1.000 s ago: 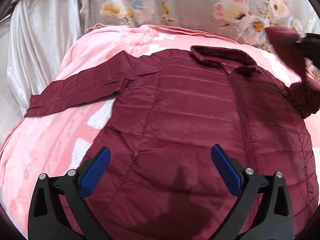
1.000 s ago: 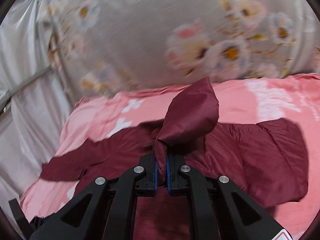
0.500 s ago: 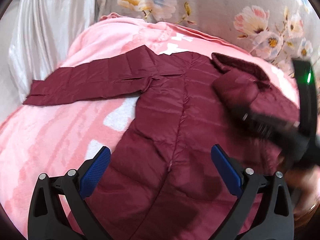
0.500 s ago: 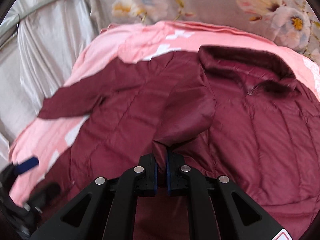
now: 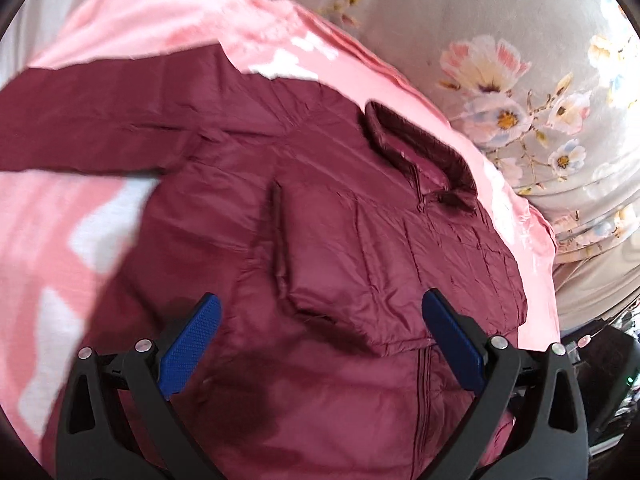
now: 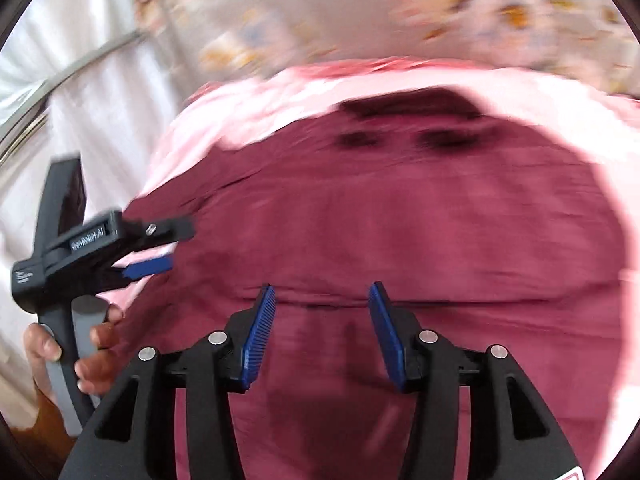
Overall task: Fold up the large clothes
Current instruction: 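Fold the held sleeve across the jacket body with the right tool, then release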
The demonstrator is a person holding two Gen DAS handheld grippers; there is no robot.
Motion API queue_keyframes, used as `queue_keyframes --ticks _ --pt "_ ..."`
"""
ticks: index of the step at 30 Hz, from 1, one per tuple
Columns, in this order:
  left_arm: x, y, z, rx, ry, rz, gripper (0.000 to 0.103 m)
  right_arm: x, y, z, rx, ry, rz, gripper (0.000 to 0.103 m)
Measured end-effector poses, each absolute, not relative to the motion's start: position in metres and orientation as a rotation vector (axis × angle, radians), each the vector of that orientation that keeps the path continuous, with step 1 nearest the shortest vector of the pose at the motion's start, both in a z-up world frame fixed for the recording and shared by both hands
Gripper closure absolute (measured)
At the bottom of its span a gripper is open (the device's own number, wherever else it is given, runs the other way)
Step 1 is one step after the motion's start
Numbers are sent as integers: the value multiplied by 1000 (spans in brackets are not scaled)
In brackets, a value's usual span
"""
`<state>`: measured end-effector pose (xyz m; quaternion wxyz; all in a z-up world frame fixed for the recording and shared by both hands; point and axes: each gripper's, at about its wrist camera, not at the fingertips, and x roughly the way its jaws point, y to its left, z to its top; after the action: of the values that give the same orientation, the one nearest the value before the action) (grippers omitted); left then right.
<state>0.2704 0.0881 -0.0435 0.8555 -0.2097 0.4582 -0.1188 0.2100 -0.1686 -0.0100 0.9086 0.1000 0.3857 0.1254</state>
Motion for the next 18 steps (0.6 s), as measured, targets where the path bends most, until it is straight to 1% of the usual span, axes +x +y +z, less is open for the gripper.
queue_keyframes --ticks 4,7,8,9,10,11,12,13,14,15,16,18 --pt "292 74 -69 -495 1066 -254 5 204 -244 -5 273 751 44 54" --pt "292 70 -70 -508 1046 -216 5 210 -298 -14 356 735 -94 55" --pt "293 68 -70 -509 1044 -206 5 212 -306 -17 367 734 -114 61" --pt "293 68 -70 -508 1042 -196 10 217 -316 -21 379 737 -136 74" --pt "293 66 -68 -495 1038 -183 22 223 -324 -26 391 750 -144 81" --pt "294 64 -67 -476 1035 -173 32 231 -329 -31 410 764 -141 92" --pt "294 62 -66 -449 1033 -166 52 236 -332 -34 427 769 -135 100" --pt "295 60 -64 -415 1033 -161 68 241 -335 -36 443 772 -126 101" --pt "295 60 -62 -401 1027 -160 76 244 -336 -36 441 770 -127 102" --pt "295 62 -60 -395 1024 -162 89 246 -335 -32 425 757 -131 102" --pt "294 65 -58 -389 1020 -166 92 247 -333 -27 403 738 -135 102" --pt "290 69 -56 -352 1009 -154 93 253 -330 -23 377 722 -152 102"
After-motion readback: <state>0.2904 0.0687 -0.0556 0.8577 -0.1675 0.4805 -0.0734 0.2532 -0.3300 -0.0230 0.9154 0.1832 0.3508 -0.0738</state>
